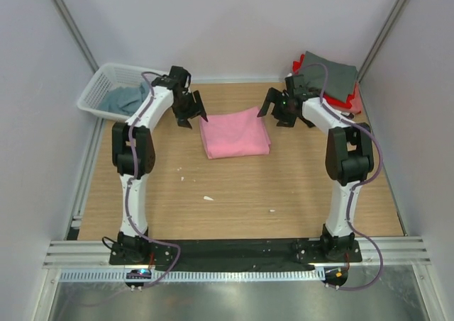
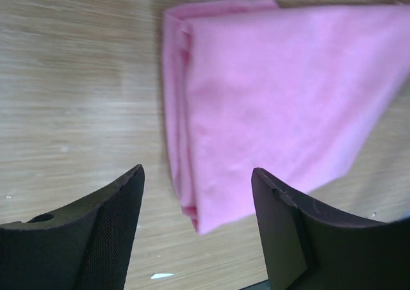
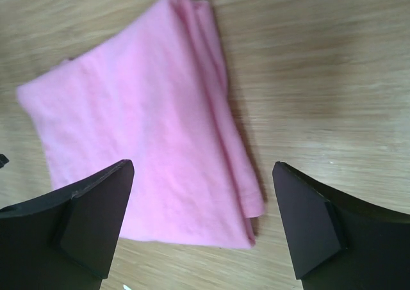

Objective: Fold and stack the t-shirts
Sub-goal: Neatly place the folded tshirt to the corner

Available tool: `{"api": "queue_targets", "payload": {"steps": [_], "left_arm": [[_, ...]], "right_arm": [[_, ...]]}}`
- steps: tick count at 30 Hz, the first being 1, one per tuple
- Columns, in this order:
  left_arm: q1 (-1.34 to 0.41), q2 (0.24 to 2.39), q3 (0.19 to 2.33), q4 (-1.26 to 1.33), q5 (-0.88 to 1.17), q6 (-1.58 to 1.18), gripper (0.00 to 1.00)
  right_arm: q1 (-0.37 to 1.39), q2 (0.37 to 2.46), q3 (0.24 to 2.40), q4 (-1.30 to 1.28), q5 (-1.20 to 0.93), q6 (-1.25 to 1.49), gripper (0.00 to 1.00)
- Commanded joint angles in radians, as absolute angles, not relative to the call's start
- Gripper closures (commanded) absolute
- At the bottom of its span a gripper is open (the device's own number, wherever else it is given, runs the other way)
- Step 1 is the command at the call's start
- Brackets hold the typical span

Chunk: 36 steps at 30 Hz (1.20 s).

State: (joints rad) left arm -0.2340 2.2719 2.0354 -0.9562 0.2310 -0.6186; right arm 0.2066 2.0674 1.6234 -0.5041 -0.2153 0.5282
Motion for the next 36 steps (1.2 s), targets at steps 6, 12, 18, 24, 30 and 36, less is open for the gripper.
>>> {"api": "queue_targets", "payload": {"steps": [6,12,18,24,30,36], "left_arm": [[-0.284,2.161,1.924,-0.902,0.209,-0.571,0.33],[-0.295,2.207,1.908,-0.905,0.173,-0.551,0.37],[-0.295,2.305,1.947,-0.954,0.132,-0.526,0.39],[-0.295,2.353,1.957,-0.959,0.124,-0.522,0.42],[-0.295,2.378,1.964,-0.965,0.121,-0.518,0.44],[-0.298,2.344,1.956,-0.988,0.118,-0.522,0.46]], "right_arm": [[0.212,2.126,1.604,-0.319,-0.304,0.52,0.04],[0.213,2.258,1.664,-0.318,-0.296,0.505,0.05],[0.222,2.335,1.639,-0.22,-0.412,0.56,0.22],[0.293,2.309,1.401,0.06,-0.509,0.704,0.3],[0.298,2.315,1.345,0.138,-0.52,0.753,0.41],[0.298,2.283,1.348,0.181,-0.52,0.785,0.94]]}}
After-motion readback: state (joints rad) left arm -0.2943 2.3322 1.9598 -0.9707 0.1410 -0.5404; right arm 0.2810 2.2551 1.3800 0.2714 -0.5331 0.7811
